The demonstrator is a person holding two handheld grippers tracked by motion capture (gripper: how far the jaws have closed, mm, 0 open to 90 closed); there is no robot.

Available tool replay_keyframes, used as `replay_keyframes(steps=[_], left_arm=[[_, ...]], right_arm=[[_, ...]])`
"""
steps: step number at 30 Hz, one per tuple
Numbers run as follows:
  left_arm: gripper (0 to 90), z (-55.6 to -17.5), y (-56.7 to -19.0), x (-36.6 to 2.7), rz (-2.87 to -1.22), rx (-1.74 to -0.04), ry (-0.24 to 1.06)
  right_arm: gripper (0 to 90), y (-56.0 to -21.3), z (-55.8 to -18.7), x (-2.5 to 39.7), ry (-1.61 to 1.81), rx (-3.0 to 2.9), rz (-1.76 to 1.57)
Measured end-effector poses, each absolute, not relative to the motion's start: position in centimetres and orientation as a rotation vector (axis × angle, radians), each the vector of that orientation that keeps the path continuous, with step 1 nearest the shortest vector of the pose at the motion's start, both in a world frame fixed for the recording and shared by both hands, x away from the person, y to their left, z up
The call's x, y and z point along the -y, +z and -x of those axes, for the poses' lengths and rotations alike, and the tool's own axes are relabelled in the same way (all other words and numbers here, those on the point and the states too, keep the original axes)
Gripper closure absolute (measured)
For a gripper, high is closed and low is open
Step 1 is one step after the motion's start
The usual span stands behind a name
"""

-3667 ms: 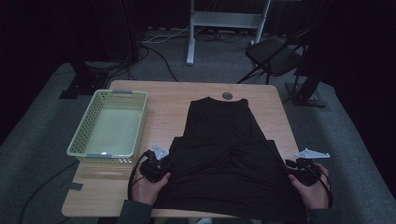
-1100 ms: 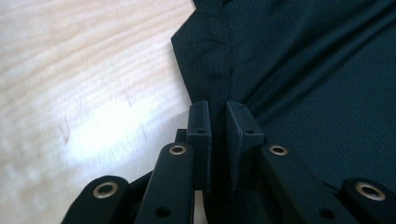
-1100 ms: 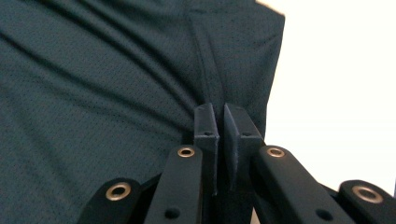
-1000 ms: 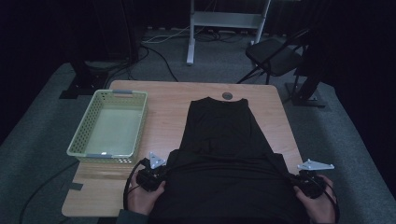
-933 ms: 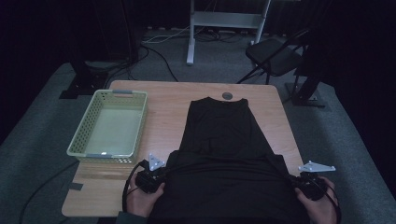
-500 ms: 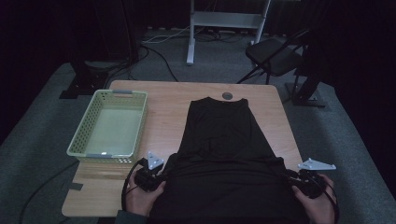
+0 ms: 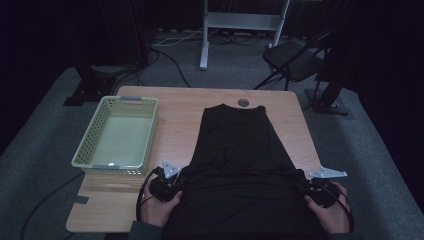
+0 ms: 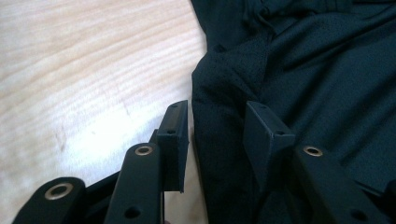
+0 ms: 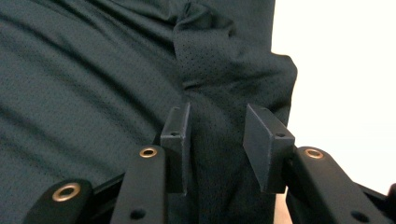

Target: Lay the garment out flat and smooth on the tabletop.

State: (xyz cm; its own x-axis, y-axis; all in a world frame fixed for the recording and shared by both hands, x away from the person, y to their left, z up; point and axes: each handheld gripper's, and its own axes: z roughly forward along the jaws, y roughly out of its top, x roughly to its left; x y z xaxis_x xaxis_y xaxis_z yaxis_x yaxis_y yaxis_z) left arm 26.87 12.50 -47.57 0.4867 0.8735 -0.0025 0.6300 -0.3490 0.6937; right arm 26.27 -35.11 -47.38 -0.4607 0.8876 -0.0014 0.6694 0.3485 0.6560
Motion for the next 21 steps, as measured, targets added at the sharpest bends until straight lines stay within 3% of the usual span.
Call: replay_keyframes(steps=[13,21], left_arm=[[59.8,-24.5,-47.6,-13.3,-2.103,-1.218,0.444],[56.6,-25.8,-46.8,-12.3,-2.120,-1.169,0.476]], right_arm=[[61.6,-47.2,-23.9,36.2,0.833,-2.263,-1.405],[56.4,-46.4,-24.4,36.4,0.884,-2.225,-1.407]])
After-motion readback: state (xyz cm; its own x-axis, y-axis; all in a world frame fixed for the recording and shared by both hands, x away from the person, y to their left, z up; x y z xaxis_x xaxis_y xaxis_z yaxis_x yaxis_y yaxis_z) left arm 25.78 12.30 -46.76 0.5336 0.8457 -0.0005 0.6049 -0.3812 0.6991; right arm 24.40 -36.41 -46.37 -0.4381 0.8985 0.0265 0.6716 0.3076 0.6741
